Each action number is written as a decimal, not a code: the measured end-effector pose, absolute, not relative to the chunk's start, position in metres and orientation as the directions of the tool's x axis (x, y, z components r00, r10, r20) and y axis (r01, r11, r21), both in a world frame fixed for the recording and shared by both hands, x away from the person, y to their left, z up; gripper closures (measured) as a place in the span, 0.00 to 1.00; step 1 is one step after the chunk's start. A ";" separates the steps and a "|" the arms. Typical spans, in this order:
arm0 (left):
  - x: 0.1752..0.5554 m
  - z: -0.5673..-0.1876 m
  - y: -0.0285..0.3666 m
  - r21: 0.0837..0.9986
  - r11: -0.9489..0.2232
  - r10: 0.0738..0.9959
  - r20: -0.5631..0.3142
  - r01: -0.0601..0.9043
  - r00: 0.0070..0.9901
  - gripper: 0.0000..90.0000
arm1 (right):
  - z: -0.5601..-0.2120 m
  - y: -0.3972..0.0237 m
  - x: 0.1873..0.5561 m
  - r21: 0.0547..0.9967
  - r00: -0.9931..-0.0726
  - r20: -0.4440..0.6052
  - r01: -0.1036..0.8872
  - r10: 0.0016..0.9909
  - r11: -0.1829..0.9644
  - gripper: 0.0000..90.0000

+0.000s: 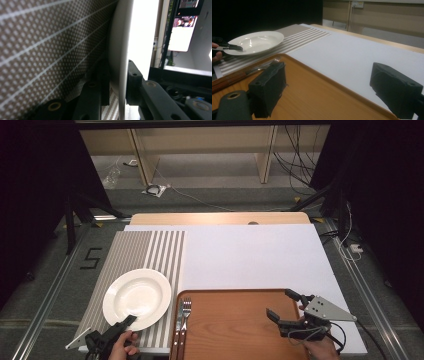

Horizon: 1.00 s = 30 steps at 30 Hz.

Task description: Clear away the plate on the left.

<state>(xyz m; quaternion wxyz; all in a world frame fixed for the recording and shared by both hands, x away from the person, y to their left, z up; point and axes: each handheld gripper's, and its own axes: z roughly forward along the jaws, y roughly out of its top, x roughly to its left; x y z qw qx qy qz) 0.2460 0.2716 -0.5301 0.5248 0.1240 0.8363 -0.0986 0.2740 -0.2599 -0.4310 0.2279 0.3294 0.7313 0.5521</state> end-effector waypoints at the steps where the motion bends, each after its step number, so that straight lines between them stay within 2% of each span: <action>1: 0.246 -0.530 0.272 -0.027 0.949 0.115 -0.900 0.315 -0.421 0.88 | -0.431 -0.260 0.274 0.958 -0.679 0.031 0.230 0.733 0.173 0.16; 4: 0.246 -0.532 0.270 -0.062 0.947 0.081 -0.903 0.315 -0.421 0.90 | -0.431 -0.260 0.274 0.958 -0.679 0.030 0.230 0.733 0.174 0.16; 30: 0.245 -0.516 0.251 -0.050 0.905 0.108 -0.934 0.423 -0.341 0.89 | -0.431 -0.261 0.274 0.957 -0.677 0.031 0.233 0.736 0.174 0.16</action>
